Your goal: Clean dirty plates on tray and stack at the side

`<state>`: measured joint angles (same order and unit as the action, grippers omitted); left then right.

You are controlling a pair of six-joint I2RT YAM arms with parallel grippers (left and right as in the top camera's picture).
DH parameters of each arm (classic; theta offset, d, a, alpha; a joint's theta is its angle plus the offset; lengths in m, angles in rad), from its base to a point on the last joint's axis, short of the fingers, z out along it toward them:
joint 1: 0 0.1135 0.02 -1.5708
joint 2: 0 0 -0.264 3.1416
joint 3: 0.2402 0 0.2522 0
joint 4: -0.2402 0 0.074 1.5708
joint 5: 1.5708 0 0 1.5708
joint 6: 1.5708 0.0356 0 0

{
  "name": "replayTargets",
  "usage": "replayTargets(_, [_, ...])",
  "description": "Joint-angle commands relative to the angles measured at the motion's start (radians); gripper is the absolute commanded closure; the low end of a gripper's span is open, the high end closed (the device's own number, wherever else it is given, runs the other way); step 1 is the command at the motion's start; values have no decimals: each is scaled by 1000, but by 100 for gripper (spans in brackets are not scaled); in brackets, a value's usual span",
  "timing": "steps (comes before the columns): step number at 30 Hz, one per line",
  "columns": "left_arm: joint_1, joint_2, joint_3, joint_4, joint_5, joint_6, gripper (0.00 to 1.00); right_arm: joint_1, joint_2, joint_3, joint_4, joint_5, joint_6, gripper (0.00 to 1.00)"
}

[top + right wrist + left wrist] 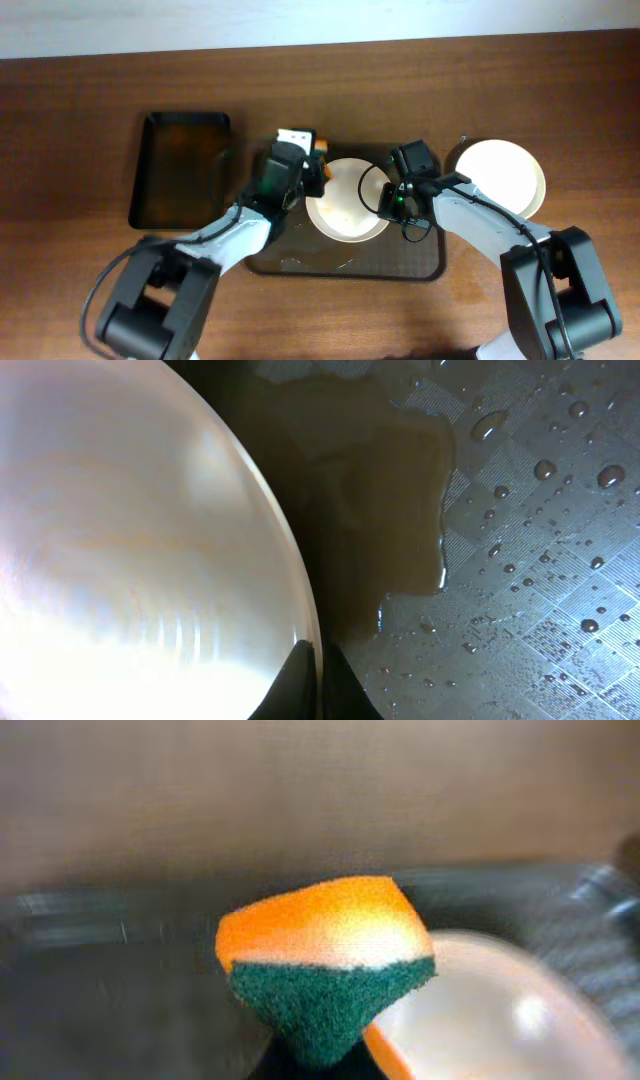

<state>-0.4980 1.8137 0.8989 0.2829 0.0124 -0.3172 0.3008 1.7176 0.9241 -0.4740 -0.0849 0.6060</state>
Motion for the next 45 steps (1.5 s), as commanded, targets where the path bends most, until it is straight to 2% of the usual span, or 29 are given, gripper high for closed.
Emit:
replayTargets(1, [3,-168,-1,37,28,-7,100,0,7,-15,-6,13,5,96])
replayTargets(4, [2,-210,-1,-50,171,-31,100,0,7,-15,-3,13,5,96])
replayTargets(6, [-1,-196,-2,-214,185,-64,100,0,7,-15,-1,13,5,96])
replayTargets(8, [-14,-154,-2,-292,186,-65,100,0,7,-15,-1,13,5,96])
replayTargets(10, [-42,-81,-2,-302,188,-106,100,0,7,-15,-1,13,5,96])
replayTargets(15, [-105,53,-2,-211,238,-109,100,0,7,-15,0,13,5,96])
replayTargets(17, [-110,68,-2,-209,214,-108,100,0,7,-15,-1,13,5,96])
replayTargets(20, [-108,71,-2,-262,-66,-49,100,0,7,-15,-1,13,5,96])
replayTargets(22, [-108,71,-2,-286,-317,15,100,0,7,-15,-1,13,5,96])
replayTargets(24, [-108,71,-2,-264,-448,71,100,0,7,-15,0,13,5,96])
replayTargets(26, [-108,71,-2,-179,-499,192,100,0,7,-15,0,13,5,96])
replayTargets(28, [-108,71,-2,-68,-556,253,100,0,7,-15,0,13,5,96])
replayTargets(32, [-110,21,0,174,-649,266,100,0,7,-15,0,13,4,96])
replayTargets(34, [-110,-51,0,196,-649,264,100,0,7,-15,-1,13,0,96])
replayTargets(36, [-110,-166,-1,97,-643,200,100,0,4,-14,-9,9,-7,96])
replayTargets(37, [-110,-220,-1,-25,-599,138,100,0,-6,-7,-23,10,-25,96])
replayTargets(39, [-108,-280,-1,-366,-386,69,100,0,-64,5,-60,10,-52,96])
replayTargets(40, [-108,-280,-1,-480,-331,37,100,0,-92,8,-79,10,-52,96])
replayTargets(42, [-108,-269,-11,-660,-318,-107,100,1,-164,18,-126,11,-79,96])
replayTargets(45, [-108,-257,-75,-671,-314,-266,100,28,-307,96,-268,89,-212,96])
